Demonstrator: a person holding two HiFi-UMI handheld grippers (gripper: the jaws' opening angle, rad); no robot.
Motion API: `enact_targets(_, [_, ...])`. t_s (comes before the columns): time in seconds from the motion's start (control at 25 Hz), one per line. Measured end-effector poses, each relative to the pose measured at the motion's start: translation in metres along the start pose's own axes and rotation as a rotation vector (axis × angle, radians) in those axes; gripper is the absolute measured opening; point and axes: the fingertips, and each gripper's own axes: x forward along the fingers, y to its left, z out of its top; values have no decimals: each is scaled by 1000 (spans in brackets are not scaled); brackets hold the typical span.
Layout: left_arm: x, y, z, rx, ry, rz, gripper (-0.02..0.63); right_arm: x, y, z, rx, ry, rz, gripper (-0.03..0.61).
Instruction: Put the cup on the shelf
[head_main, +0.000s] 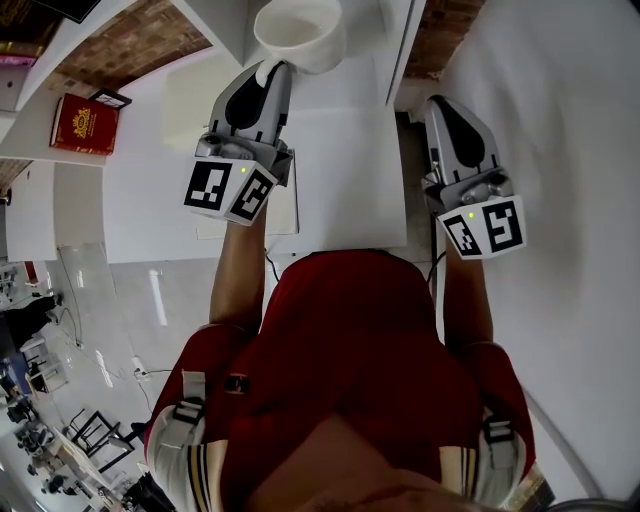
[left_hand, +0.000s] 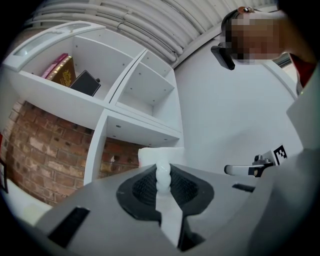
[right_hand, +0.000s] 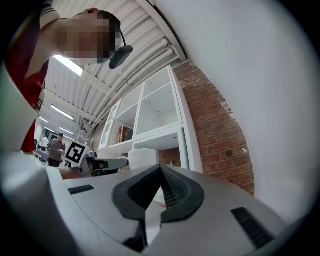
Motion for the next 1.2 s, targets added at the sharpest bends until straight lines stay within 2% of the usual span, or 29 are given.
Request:
enact_targets(0.4, [33,18,-17,-7,15,-17,48,20,-13,-5,-16,0,-20,-3])
enact_targets(1.2, [91,41,-66,14,91,-18,48,47,-47,-44,11,62,-35,-3])
